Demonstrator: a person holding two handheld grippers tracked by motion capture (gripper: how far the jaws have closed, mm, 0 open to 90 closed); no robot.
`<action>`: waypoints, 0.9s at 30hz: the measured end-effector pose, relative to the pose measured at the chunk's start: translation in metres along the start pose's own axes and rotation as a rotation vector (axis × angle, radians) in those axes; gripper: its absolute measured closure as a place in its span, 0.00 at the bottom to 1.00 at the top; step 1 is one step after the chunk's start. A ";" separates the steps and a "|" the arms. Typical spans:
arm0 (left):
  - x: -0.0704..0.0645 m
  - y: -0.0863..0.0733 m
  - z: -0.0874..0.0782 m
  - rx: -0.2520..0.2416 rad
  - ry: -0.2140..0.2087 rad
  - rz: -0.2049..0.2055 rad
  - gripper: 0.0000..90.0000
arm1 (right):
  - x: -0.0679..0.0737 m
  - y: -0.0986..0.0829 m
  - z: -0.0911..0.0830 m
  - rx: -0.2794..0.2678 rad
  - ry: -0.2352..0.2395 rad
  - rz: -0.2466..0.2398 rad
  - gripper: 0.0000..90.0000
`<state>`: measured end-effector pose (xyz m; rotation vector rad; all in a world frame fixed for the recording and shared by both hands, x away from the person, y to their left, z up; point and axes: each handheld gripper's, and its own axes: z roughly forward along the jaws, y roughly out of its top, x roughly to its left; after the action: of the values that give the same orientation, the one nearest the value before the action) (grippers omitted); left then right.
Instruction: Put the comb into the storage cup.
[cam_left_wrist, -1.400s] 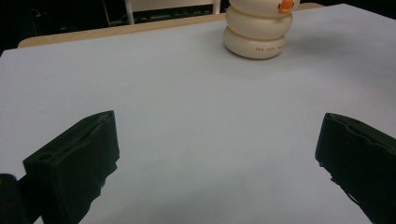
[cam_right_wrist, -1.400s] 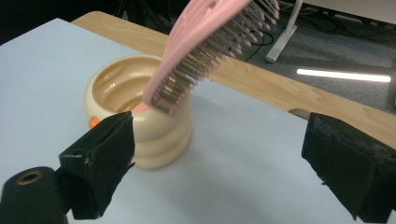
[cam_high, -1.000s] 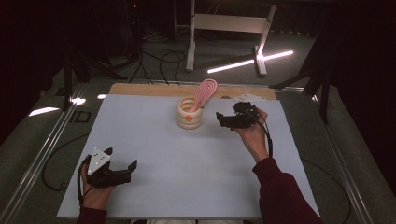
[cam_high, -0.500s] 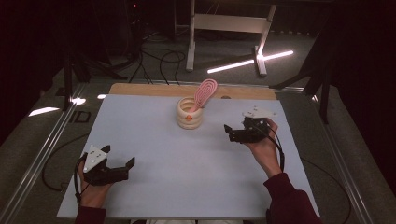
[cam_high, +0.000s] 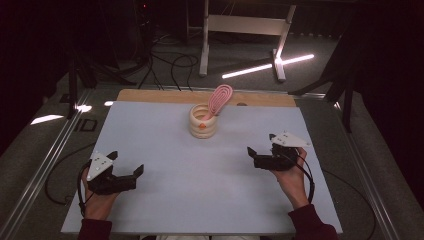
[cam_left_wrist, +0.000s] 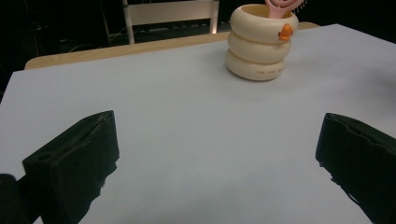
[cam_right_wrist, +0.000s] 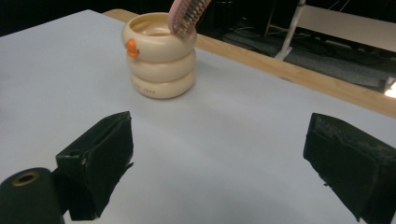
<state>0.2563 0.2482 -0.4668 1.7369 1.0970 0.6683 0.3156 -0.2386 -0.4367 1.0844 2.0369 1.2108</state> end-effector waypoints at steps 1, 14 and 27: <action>0.000 0.000 0.000 -0.001 -0.002 0.004 0.00 | 0.000 -0.005 -0.002 -0.004 -0.005 -0.006 0.09; 0.001 0.001 -0.001 -0.019 -0.024 0.025 0.00 | -0.003 -0.045 -0.025 -0.074 -0.034 0.039 0.09; 0.001 -0.004 -0.004 -0.043 -0.011 0.038 0.00 | 0.005 -0.067 -0.038 -0.102 -0.037 0.030 0.09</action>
<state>0.2523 0.2517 -0.4695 1.7264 1.0369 0.7005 0.2593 -0.2711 -0.4789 1.0834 1.9159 1.2858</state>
